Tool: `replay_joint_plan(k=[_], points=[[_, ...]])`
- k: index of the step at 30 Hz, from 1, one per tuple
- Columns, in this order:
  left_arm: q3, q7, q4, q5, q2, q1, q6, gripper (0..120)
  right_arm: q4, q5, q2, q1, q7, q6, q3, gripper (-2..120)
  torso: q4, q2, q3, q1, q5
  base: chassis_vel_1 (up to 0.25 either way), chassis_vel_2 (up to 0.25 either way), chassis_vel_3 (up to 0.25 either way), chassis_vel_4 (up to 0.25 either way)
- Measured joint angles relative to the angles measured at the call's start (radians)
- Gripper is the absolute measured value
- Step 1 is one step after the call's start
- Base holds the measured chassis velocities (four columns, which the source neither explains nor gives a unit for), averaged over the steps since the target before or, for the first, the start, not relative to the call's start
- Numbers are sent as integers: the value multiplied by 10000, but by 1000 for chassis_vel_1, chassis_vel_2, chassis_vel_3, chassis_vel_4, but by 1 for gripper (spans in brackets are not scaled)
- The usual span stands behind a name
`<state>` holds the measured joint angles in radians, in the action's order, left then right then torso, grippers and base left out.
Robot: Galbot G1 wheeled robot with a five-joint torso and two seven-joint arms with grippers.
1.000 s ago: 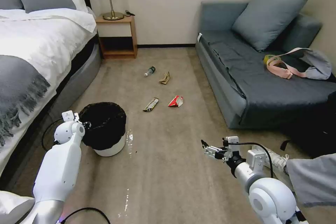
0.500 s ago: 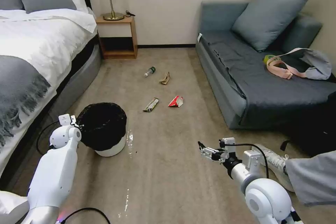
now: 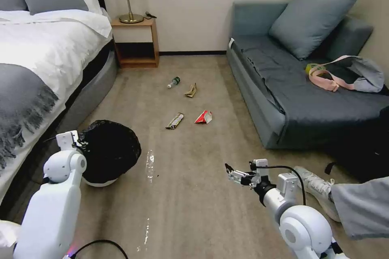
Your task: Pick up the trash bin, then pick up the garbage on the floor and place it into the trash bin.
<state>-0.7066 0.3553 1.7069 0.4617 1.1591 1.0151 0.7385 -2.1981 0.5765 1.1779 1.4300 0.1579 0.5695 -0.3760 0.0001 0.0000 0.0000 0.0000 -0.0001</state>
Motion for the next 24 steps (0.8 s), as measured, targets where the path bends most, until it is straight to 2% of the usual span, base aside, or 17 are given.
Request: replay_joint_plan(k=[1, 3, 6, 7, 11, 15, 24], points=[[-62, 19, 317, -3, 2, 167, -3, 3, -16, 3, -11, -5, -26, -41, 6, 100, -2, -1, 0, 0, 3, 0, 0, 0, 0], [-78, 24, 396, -6, 3, 208, -3, 3, -20, 3, -14, -6, -33, -50, 7, 100, -2, 0, 0, 0, 2, 0, 0, 0, 0], [-443, 119, 1702, -138, 74, 867, -8, 3, -105, 10, -62, -10, -125, -195, 12, 100, -1, 0, 0, 0, 2, 0, 0, 0, 0], [-443, 119, 1702, -138, 74, 867, -8, 3, -105, 10, -62, -10, -125, -195, 12, 100, -1, 0, 0, 0, 2, 0, 0, 0, 0], [-1021, 353, 2730, -294, 296, 1477, -14, 3, -196, 13, -81, 11, -271, -312, -39, 100, -1, 0, 0, 0, 2, 0, 0, 0, 0], [-1211, 389, 3041, -497, 351, 1704, -15, 3, -293, 56, -96, 46, -424, -398, -162, 100, 1, -1, -1, 0, 2, 0, 0, 0, 0], [-1206, 295, 3210, -945, 347, 1822, -20, 3, -472, 61, 27, 249, -558, -537, -415, 100, -1, 0, 0, 0, 0, 0, 0, 0, 0]])
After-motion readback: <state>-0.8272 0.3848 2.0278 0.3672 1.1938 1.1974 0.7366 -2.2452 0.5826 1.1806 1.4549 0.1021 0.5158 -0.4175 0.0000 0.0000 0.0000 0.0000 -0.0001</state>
